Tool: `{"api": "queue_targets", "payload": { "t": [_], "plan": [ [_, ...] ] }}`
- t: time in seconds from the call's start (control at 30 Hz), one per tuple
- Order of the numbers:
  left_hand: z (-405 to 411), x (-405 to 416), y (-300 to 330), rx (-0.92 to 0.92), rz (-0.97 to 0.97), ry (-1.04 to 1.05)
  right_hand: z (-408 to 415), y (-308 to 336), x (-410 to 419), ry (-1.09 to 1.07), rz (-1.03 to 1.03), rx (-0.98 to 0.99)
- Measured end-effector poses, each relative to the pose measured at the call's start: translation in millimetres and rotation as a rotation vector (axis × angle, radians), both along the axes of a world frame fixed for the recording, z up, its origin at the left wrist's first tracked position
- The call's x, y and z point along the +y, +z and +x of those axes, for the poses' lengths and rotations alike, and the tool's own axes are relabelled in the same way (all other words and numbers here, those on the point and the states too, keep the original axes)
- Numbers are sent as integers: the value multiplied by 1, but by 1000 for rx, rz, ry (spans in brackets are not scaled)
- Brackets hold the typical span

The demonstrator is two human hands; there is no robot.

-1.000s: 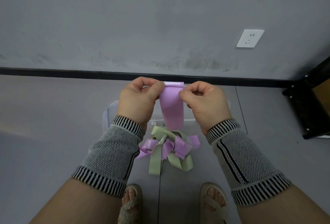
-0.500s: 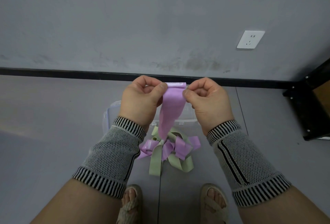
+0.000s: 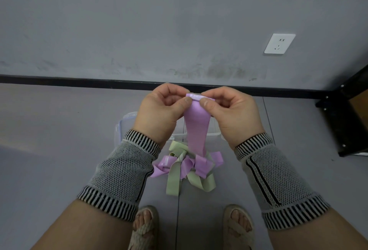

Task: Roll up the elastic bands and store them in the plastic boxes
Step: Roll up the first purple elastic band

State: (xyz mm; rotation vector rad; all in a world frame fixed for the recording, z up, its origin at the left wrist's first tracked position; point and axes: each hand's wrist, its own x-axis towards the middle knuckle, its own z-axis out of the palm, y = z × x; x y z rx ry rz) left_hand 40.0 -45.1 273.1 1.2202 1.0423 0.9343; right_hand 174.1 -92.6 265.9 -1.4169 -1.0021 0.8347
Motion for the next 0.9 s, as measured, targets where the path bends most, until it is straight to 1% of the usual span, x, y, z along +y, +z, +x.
{"api": "queue_targets", "payload": {
  "t": [0.03,0.1,0.2,0.4,0.53,0.63,0.7,0.9],
  "plan": [
    [0,-1,0,16,-3,-40,1,0,0,-19,0,46],
    [1,-4,1,106,24,-107,3,0,1,-50,-4,111],
    [1,-4,1,186,61,-78,2,-1,2,-70,-3,131],
    [1,-5,3,198,44,-13,-2,-4,3,-100,-1,61],
    [1,-4,5,177,49,24,-4,-5,2,-67,2,-8],
    [2,-3,4,210,68,65,-6,-5,2,-49,0,-18],
    [2,-2,3,226,75,76,-8,-4,2,-28,-3,-12],
    [-2,0,3,249,89,47,-9,-3,1,66,-60,125]
  ]
}}
